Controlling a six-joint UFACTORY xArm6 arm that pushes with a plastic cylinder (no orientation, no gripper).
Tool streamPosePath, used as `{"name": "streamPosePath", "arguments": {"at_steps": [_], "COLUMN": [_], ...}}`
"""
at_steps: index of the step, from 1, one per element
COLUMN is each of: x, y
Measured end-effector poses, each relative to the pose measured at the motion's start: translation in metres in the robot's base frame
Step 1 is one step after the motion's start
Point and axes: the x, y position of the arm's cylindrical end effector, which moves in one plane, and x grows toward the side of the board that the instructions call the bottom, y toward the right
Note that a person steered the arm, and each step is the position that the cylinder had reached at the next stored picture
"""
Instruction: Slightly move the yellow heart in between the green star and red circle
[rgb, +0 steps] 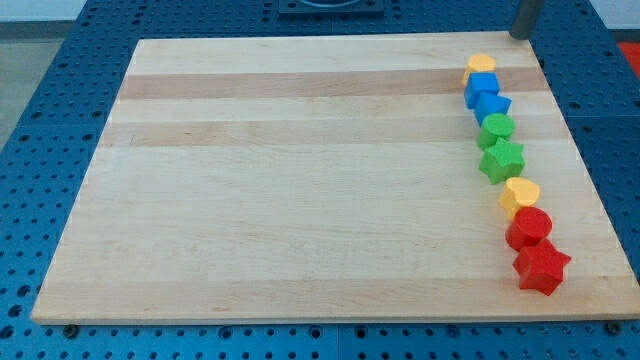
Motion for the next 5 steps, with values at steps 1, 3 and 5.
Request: {"name": "streamPosePath", "arguments": {"at_steps": [1,3,5], "x": [0.01,0.097,0.121], "y": [0.0,0.0,-0.021]}}
